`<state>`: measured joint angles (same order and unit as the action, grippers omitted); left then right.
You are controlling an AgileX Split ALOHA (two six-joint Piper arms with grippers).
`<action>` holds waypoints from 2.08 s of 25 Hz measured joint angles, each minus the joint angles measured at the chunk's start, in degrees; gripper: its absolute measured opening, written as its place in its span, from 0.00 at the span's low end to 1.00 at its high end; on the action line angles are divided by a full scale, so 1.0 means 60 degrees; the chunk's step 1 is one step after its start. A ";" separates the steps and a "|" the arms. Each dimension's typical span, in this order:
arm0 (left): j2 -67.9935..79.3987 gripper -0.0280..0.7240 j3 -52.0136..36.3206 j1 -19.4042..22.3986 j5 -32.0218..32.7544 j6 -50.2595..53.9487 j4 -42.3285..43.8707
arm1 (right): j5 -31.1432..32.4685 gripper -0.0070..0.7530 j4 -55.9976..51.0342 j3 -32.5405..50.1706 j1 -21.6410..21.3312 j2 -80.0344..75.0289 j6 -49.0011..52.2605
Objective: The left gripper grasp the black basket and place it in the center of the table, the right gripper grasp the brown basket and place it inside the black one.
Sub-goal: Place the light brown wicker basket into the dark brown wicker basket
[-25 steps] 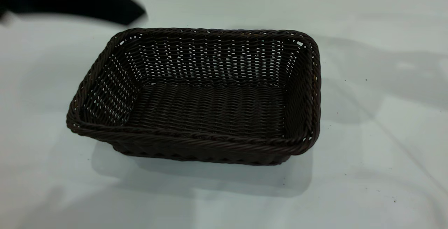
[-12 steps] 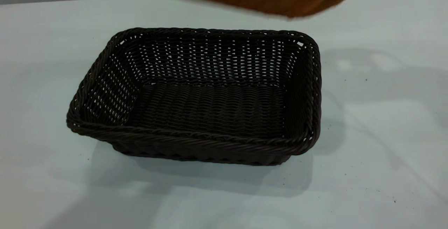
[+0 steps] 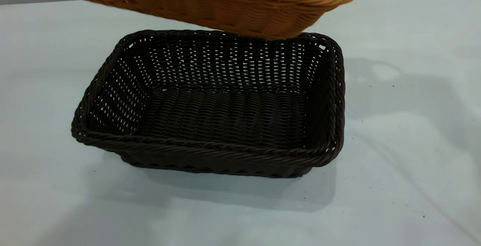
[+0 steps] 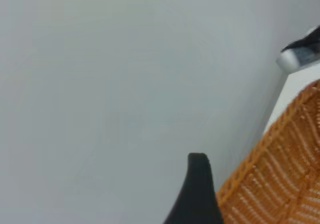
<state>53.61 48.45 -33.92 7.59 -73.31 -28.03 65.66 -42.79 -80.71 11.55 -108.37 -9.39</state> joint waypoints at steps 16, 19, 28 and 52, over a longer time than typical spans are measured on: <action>0.0824 0.73 0.0000 0.0010 -0.0487 0.0000 -0.0027 | -0.0441 0.14 0.0142 0.1001 0.0000 -0.0399 0.0384; 0.0824 0.71 0.0000 0.0010 -0.0548 0.0000 -0.0027 | -0.0431 0.14 0.0264 0.1001 0.0086 -0.0726 0.0384; 0.0824 0.69 0.0000 0.0010 -0.0724 0.0000 -0.0027 | -0.0415 0.14 0.0457 0.0992 0.0487 -0.0991 0.0372; 0.0824 0.69 0.0000 0.0010 -0.0963 0.0000 -0.0027 | -0.0558 0.14 0.0746 0.1008 0.0692 -0.1313 0.1214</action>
<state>58.56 48.45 -33.86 1.81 -73.31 -28.19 62.31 -38.31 -74.66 15.70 -116.25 -2.11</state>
